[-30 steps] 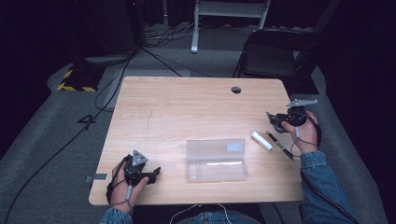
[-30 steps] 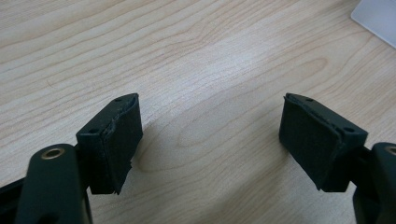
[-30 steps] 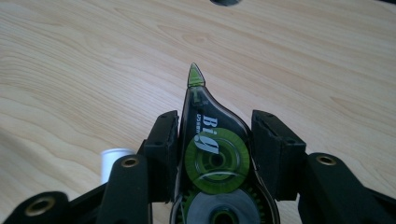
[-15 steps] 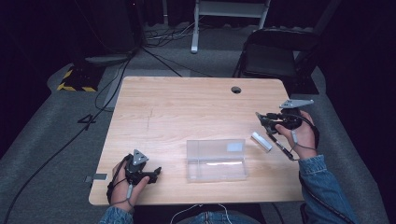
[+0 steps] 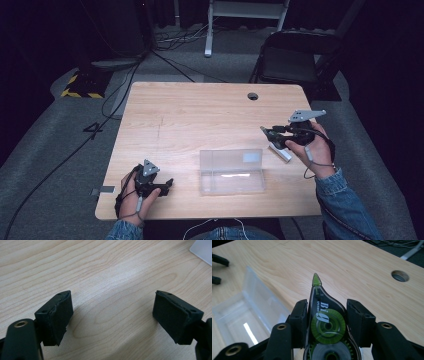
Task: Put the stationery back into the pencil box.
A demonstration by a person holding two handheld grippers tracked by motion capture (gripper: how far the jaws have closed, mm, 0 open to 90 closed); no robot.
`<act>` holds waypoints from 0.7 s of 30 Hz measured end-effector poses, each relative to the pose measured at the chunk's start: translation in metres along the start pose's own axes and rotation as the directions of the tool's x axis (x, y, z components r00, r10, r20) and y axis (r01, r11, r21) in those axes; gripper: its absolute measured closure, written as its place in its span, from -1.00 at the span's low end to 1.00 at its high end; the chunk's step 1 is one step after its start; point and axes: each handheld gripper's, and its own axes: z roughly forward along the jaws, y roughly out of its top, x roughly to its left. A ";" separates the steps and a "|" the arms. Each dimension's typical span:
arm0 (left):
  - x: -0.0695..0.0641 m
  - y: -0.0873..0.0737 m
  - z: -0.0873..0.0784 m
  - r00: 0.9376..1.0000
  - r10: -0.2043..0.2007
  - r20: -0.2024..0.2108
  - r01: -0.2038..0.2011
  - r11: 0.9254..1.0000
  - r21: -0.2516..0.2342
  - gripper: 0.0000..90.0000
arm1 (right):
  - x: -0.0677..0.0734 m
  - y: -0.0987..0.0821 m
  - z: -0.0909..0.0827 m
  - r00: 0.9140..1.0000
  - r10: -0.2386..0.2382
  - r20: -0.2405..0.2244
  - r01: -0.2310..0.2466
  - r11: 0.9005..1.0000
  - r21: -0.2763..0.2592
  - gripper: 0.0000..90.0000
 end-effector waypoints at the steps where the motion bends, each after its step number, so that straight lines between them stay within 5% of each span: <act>1: 0.000 0.000 0.000 1.000 -0.002 0.000 0.002 1.000 0.000 -0.63 | 0.004 0.001 0.001 1.000 -0.010 -0.013 0.010 1.000 0.001 0.20; 9: -0.001 0.000 0.000 1.000 -0.009 0.002 0.009 1.000 -0.002 -0.63 | 0.022 0.003 0.010 0.995 -0.059 -0.079 0.061 0.998 0.021 0.20; 21: 0.000 0.001 0.001 1.000 -0.005 0.002 0.005 1.000 -0.003 -0.63 | 0.046 0.000 0.024 0.977 -0.125 -0.175 0.138 0.988 0.068 0.20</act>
